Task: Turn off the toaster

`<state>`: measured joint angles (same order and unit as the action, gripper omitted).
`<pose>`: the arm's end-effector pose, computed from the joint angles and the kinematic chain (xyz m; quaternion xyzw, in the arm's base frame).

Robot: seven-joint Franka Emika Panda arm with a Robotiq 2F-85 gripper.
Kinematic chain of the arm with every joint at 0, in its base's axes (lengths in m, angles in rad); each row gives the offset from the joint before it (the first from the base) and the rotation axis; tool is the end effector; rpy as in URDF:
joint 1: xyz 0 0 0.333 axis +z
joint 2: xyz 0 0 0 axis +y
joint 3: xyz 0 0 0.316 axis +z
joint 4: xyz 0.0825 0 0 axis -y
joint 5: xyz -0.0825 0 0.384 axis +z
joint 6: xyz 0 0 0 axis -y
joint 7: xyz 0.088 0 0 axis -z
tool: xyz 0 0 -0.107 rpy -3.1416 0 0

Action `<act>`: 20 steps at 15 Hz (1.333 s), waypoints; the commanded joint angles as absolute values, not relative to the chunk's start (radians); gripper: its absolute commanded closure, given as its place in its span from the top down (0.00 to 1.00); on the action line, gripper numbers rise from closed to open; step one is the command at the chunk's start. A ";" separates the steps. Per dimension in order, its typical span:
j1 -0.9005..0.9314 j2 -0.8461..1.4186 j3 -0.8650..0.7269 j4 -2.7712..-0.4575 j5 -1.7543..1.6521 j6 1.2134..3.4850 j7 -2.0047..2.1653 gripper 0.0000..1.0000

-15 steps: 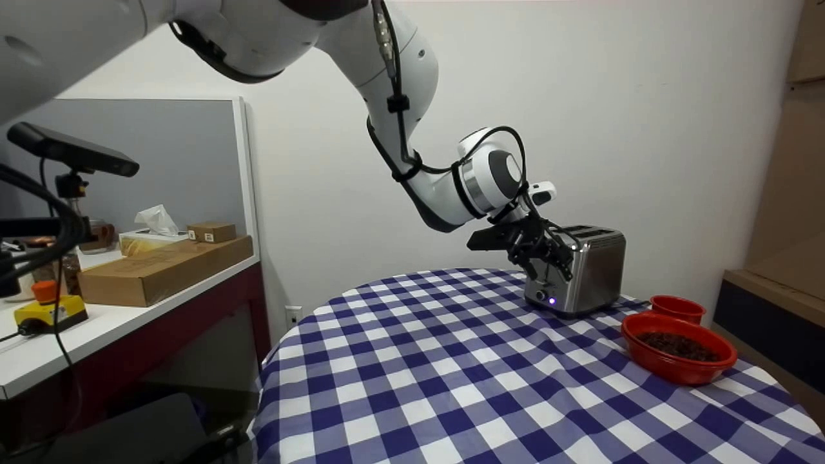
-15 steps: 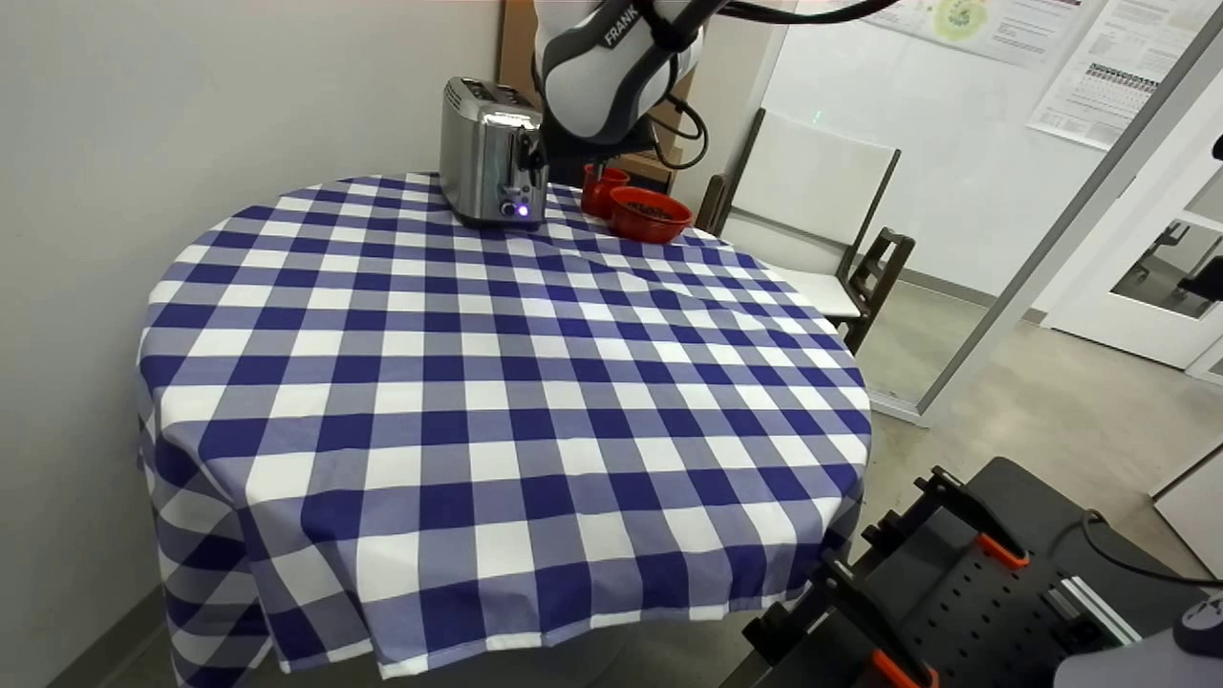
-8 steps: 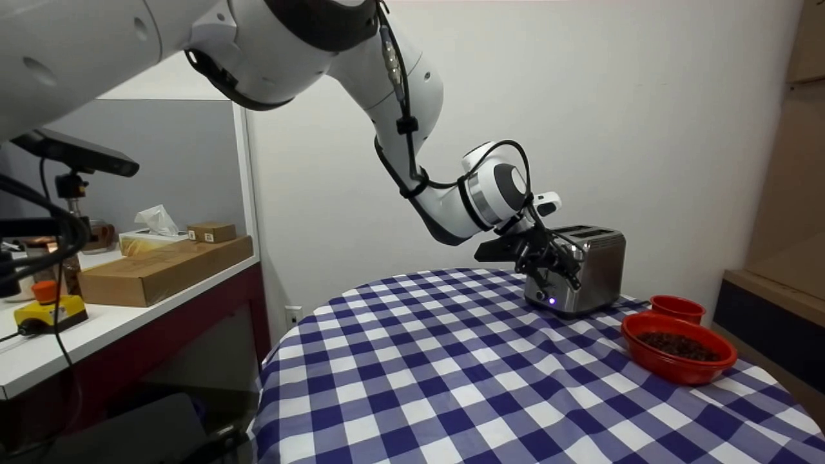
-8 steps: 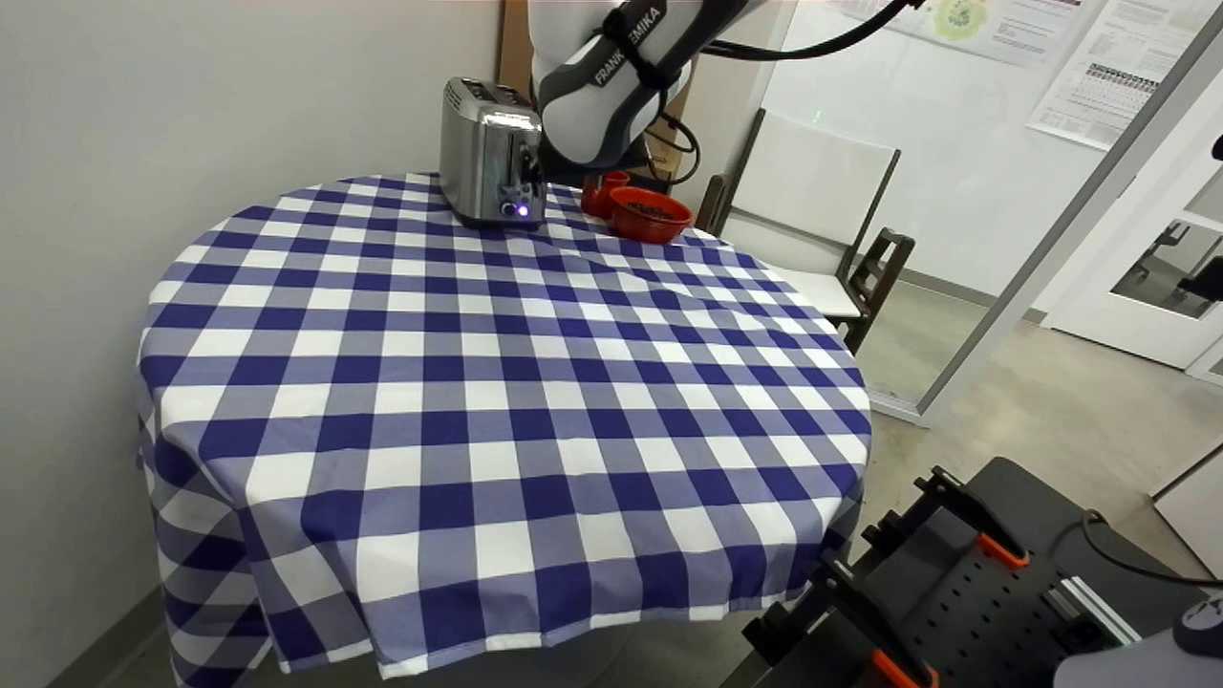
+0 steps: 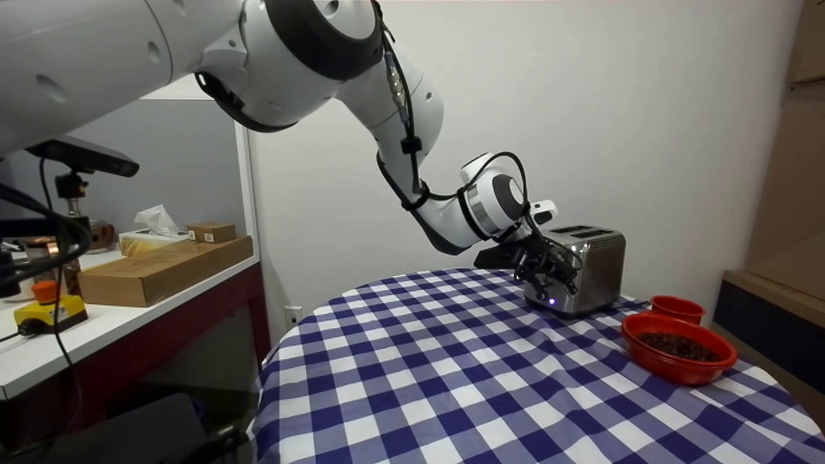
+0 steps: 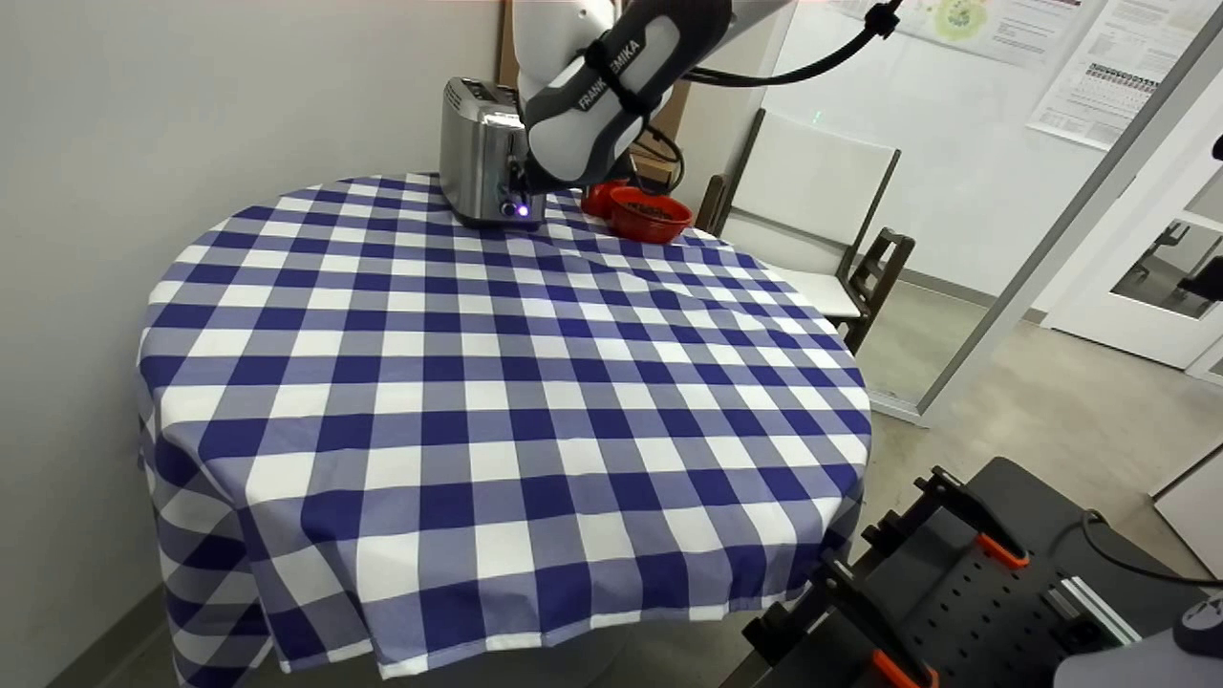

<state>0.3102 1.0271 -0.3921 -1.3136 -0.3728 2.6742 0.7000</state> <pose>0.7696 0.0341 0.1765 0.9440 -0.1089 0.2468 0.1900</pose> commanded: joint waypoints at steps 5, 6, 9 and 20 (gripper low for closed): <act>0.307 1.112 -0.425 -1.233 -0.364 2.677 0.715 1.00; 0.306 1.118 -0.430 -1.232 -0.363 2.679 0.717 1.00; 0.307 1.132 -0.441 -1.222 -0.361 2.676 0.722 1.00; 0.311 1.178 -0.458 -1.163 -0.363 2.687 0.785 1.00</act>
